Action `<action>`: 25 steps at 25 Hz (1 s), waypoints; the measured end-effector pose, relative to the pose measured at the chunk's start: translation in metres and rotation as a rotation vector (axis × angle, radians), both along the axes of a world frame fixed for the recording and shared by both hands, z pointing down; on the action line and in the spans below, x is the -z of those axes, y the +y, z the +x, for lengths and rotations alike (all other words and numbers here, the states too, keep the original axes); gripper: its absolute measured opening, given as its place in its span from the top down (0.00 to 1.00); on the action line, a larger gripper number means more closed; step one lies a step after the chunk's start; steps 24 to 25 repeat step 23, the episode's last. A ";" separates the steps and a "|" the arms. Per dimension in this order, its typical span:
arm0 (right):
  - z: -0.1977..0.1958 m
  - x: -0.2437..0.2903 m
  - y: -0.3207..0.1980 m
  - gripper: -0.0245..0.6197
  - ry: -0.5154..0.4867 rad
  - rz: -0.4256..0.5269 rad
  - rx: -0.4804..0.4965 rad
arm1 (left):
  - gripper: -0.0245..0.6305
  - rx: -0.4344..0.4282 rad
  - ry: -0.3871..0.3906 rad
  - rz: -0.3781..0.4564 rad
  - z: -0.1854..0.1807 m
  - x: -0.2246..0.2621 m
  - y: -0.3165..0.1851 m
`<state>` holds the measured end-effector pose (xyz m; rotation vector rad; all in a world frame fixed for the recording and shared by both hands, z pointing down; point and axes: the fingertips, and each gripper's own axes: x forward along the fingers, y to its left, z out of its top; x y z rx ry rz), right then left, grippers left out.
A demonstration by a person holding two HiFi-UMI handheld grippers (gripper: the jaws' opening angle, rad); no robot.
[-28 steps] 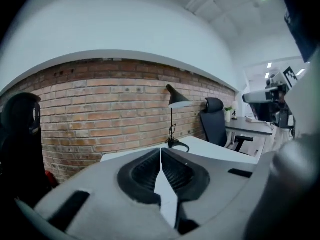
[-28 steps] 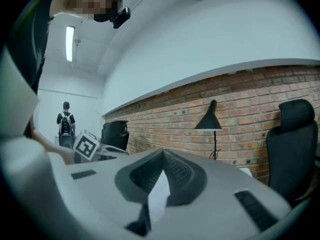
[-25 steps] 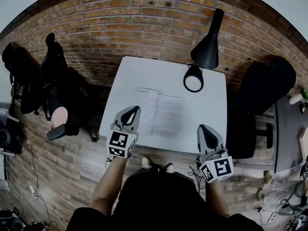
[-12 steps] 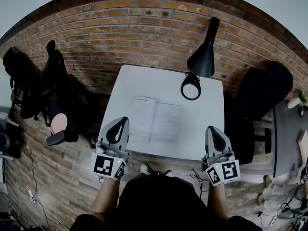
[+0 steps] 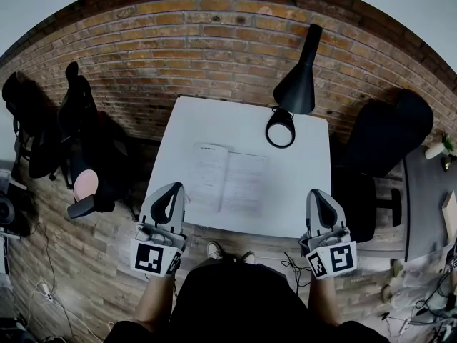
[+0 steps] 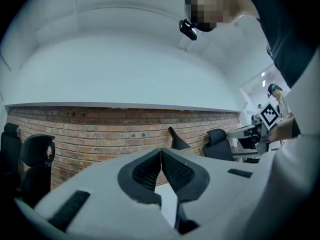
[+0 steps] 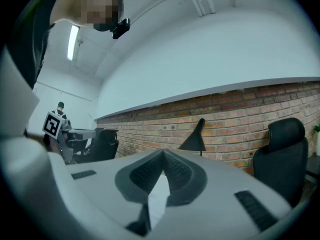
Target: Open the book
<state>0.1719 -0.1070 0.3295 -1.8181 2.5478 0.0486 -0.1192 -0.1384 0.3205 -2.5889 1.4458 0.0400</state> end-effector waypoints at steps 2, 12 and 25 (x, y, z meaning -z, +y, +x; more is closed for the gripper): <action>-0.001 -0.001 0.001 0.94 0.001 -0.003 0.002 | 0.92 -0.008 0.004 -0.009 0.003 -0.003 0.000; -0.003 0.005 -0.001 0.94 0.015 -0.004 0.018 | 0.92 -0.030 0.018 -0.019 0.013 -0.002 -0.002; -0.008 0.003 -0.002 0.94 0.028 -0.010 0.042 | 0.92 -0.026 0.039 -0.019 0.013 -0.003 -0.001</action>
